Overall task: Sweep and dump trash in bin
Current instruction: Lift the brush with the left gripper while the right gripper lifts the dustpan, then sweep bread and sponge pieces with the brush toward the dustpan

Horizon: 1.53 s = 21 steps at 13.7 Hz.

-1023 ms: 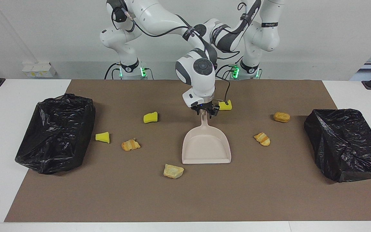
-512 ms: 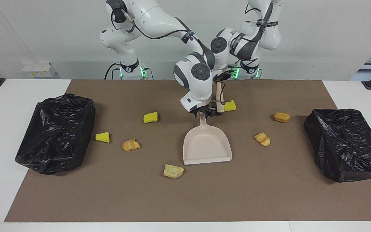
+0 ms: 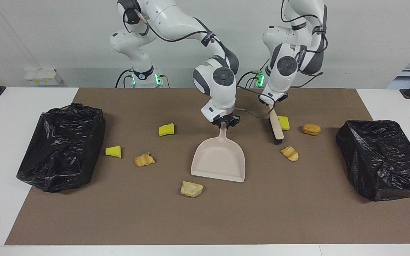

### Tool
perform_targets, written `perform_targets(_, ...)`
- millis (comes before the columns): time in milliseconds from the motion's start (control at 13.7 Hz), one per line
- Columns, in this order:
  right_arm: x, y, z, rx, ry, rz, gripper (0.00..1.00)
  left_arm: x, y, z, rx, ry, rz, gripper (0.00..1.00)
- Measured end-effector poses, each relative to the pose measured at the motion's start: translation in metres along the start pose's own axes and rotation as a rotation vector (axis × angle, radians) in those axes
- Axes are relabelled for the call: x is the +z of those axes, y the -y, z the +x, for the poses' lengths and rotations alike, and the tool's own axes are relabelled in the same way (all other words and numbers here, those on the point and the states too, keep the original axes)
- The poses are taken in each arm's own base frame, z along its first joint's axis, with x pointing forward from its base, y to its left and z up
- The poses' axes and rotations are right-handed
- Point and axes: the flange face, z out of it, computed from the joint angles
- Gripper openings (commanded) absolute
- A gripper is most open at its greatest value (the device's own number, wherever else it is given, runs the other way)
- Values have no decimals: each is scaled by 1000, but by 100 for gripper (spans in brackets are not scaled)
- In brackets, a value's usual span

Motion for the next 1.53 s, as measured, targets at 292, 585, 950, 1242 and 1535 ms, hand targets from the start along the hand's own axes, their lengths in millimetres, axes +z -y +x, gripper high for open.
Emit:
perform_targets(292,-51,-39,18,-233,-1,-3,0,-47,44,-11,-84,22,-14,0)
perform_targets(585,-77,-75,26,-626,26,-96,0,-52,131,-7,-263,26,-6,0)
perform_targets(950,-77,-156,68,-1038,128,-90,0,-17,181,-5,-365,107,-17,0)
perform_targets(1242,-67,-198,91,-1468,125,-58,0,21,156,0,-351,170,22,0)
perform_targets(1535,-58,-187,71,-1631,181,-118,0,26,78,-5,-461,193,21,0)
